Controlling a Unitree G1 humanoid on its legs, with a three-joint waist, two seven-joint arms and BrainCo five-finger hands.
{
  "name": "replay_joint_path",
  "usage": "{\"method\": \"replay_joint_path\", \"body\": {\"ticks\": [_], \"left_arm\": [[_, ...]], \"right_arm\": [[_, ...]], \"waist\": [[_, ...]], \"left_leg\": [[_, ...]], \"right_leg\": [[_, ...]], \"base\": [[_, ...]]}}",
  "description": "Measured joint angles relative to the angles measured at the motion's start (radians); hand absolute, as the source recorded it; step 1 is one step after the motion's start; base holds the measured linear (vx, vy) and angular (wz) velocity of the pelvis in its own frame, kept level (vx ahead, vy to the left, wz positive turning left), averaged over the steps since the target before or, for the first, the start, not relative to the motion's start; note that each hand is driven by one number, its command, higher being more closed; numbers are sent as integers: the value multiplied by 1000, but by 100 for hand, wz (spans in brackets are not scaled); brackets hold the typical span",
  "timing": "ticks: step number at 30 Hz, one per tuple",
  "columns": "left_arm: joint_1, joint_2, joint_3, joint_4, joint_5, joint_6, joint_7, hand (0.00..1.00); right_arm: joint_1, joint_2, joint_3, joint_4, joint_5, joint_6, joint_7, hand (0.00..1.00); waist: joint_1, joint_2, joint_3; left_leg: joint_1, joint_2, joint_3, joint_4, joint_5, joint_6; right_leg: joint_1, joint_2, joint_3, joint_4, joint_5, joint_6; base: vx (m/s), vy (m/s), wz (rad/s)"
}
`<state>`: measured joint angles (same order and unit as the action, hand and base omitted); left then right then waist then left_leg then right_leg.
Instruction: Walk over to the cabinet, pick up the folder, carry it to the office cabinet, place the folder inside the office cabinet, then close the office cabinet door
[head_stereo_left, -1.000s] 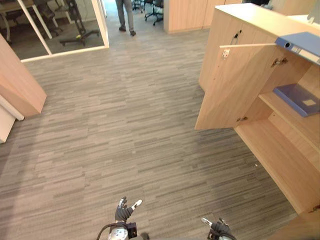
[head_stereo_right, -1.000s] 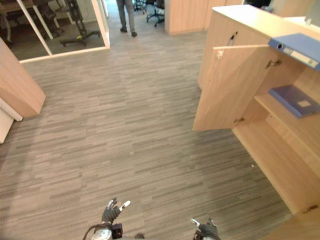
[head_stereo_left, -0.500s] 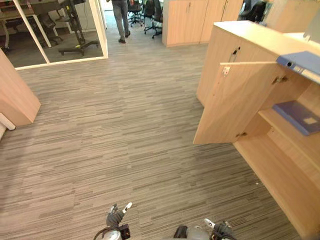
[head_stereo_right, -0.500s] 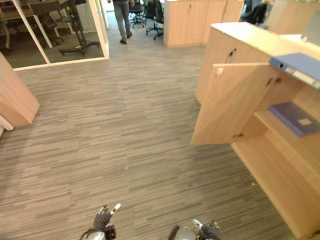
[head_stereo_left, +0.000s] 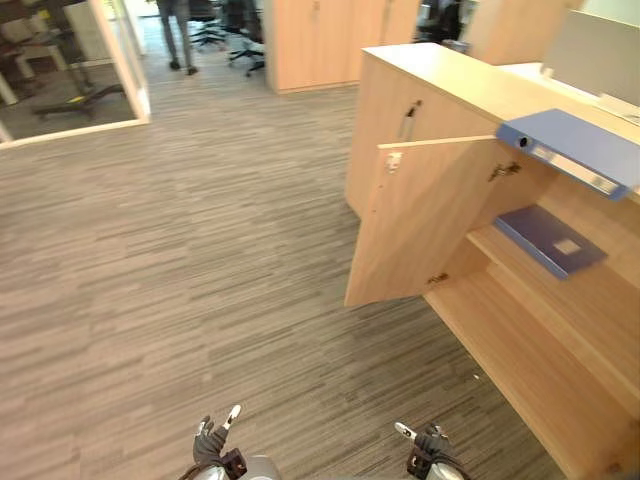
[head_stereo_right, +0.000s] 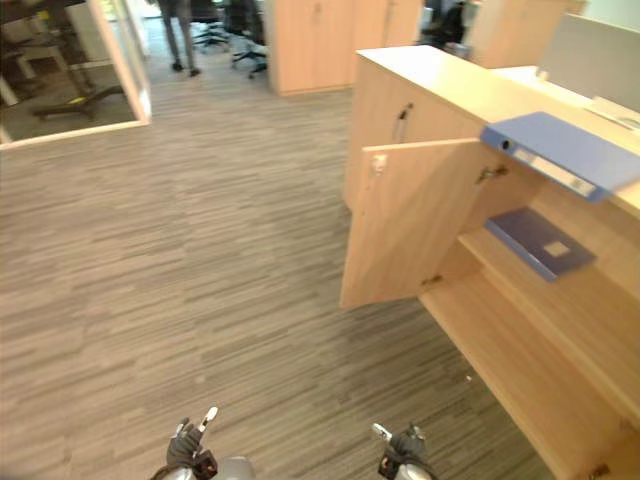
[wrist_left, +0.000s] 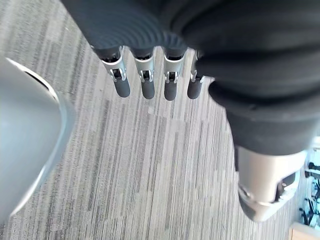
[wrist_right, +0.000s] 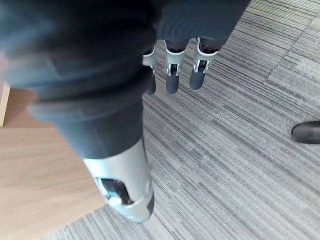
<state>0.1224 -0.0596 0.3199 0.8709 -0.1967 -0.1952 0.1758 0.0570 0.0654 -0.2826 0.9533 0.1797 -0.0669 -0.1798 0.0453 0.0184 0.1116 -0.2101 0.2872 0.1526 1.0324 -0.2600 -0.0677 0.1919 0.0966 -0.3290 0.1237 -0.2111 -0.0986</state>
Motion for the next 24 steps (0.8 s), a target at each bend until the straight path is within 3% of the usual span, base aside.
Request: {"method": "replay_joint_path", "body": {"ticks": [2, 4, 6, 7, 8, 11, 13, 17, 20, 21, 24], "left_arm": [[1, 0, 6, 0, -1, -7, 6, 0], [-1, -4, 12, -1, -2, -12, 6, 0], [-3, -5, 12, 4, -5, -14, 11, 0], [2, -2, 18, 8, -4, -13, 13, 0], [-21, 12, 21, 25, -4, -14, 16, 0], [-39, 19, 20, 45, -4, -15, 19, 0], [-41, 22, 12, 71, 2, -16, 19, 0], [-39, 24, -12, 74, 6, -16, 19, 0], [-33, 24, -10, 78, 6, -16, 18, 0], [-26, 25, -9, 80, 6, -16, 18, 0], [4, 27, -7, 94, 6, -16, 16, 0]], "right_arm": [[-17, 2, 0, 26, 0, 1, -2, 0], [-19, 9, 1, 25, -1, 0, -3, 0], [-14, 12, 10, 24, -2, -2, -2, 0], [-6, 11, 12, 29, -1, -4, -2, 0], [0, 10, 21, 30, -2, -4, 0, 0], [8, 11, 19, 34, 2, -4, 0, 0], [10, 10, 18, 40, 4, -4, 0, 0], [22, 10, -24, 44, 17, -1, 1, 0], [19, 0, -46, 43, 16, 4, 1, 0], [19, -5, -49, 44, 16, 4, 1, 0], [18, -25, -48, 48, 29, 2, 1, 0]], "waist": [[6, -9, 10], [8, -10, 11], [11, -3, 7], [14, 4, -4], [8, -32, -8], [20, -49, -8], [17, -51, -23], [15, -49, -34], [23, -43, -31], [25, -40, -30], [7, -32, -28]], "left_leg": [[-36, -71, -56, -206, -53, 15], [-53, -130, -160, -392, -42, 3], [-50, -150, -270, -554, 40, 0], [-44, -158, -281, -553, 148, -65], [-39, -185, -255, -563, 143, -52], [23, -200, -148, -622, 144, -21], [88, -222, -83, -672, 146, 3], [127, -236, -5, -721, 148, 18], [179, -218, 86, -785, 156, 31], [208, -216, 120, -810, 156, 33], [291, -241, 183, -915, 152, 28]], "right_leg": [[36, -50, 91, -3, 3, 7], [52, -89, 122, -3, 5, 38], [74, -112, 148, -13, 0, 89], [79, -131, 168, -12, -14, 127], [64, -171, 171, -6, 4, 155], [35, -231, 184, 12, 69, 165], [34, -275, 214, -14, 114, 183], [-2, -315, 230, -14, 132, 201], [-106, -326, 221, 103, 132, 201], [-139, -333, 209, 154, 132, 201], [-172, -376, 33, 202, 135, 192]], "base": [[326, 227, -126], [308, 297, -108], [316, 347, -106], [363, 396, -75], [386, 481, -67], [222, 346, -74], [149, 262, -106], [24, 107, -74], [-71, 48, -108], [-114, 61, -110], [-108, 60, -118]]}}
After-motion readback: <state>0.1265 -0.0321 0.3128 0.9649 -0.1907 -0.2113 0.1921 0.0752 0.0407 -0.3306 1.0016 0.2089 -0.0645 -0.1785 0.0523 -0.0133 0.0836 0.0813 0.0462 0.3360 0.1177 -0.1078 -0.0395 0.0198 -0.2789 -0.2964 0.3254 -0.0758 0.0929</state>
